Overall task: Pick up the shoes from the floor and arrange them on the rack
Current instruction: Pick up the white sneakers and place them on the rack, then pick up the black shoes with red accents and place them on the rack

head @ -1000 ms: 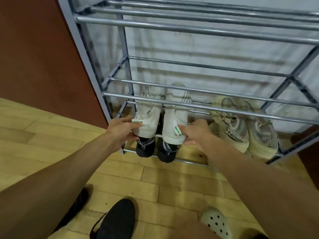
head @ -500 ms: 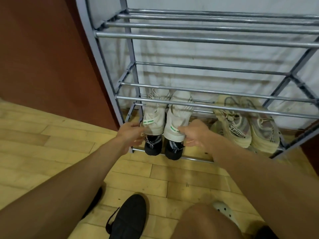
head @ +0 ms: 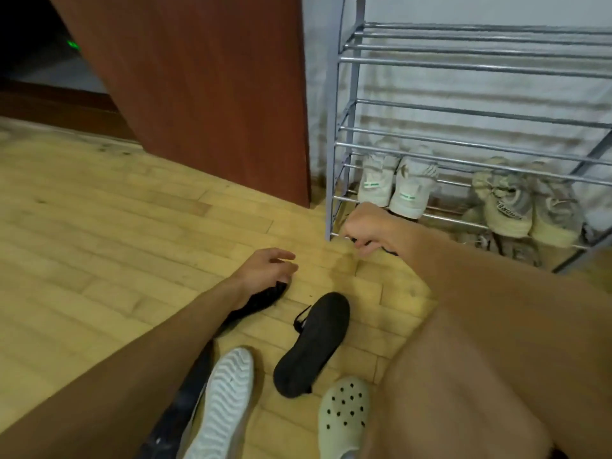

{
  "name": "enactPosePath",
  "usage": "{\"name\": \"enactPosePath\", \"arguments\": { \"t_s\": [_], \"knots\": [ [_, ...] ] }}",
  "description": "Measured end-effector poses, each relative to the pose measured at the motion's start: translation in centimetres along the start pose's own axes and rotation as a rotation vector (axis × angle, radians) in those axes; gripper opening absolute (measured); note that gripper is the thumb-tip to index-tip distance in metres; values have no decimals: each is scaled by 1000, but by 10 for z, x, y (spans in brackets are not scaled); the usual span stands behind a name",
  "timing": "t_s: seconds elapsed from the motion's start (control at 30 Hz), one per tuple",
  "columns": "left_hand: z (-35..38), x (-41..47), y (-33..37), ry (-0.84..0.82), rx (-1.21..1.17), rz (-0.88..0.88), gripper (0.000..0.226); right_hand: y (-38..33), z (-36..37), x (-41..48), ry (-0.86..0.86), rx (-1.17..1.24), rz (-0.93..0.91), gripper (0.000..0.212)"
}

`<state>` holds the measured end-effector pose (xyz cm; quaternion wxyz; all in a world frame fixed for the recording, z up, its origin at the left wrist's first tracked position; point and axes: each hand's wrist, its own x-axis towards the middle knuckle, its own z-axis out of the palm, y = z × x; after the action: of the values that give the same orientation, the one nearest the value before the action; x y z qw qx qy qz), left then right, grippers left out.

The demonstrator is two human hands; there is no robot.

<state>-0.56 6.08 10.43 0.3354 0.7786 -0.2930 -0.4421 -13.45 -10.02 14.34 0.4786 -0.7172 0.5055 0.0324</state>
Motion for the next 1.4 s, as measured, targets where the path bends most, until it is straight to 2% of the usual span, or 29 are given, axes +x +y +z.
{"name": "enactPosePath", "arguments": {
  "t_s": [0.17,0.3,0.4,0.5,0.63,0.7,0.73,0.8,0.87,1.07,1.27,1.4],
  "knots": [
    [-19,-62,-73,95,-90,-102,31,1,91,-40,-100,-44,-59,31],
    [-20,-108,-132,117,-118,-145,27,19,151,-71,-279,-270,-117,18],
    [-21,-121,-169,152,-146,-220,25,24,166,-84,-341,-419,-187,22],
    [-24,-112,-195,188,-124,-295,27,32,166,-80,-344,-492,-235,38],
    [-30,-86,-205,287,-79,-348,9,51,160,-63,-349,-588,-252,37],
    [-35,-66,-207,285,-7,-379,27,56,161,-54,-367,-612,-240,40],
    [-36,-56,-207,290,21,-391,27,56,161,-49,-376,-614,-233,39],
    [-41,-32,-213,298,79,-403,10,52,163,-37,-398,-620,-231,37],
    [-47,-6,-217,316,85,-426,28,44,166,-23,-409,-616,-243,35],
    [-53,45,-212,470,-293,-644,52,30,178,20,-476,-573,-260,36],
    [-64,78,-220,692,-613,-731,39,20,171,46,-522,-521,-242,39],
    [-64,84,-223,719,-654,-785,43,20,170,53,-550,-515,-227,38]
  ]
}}
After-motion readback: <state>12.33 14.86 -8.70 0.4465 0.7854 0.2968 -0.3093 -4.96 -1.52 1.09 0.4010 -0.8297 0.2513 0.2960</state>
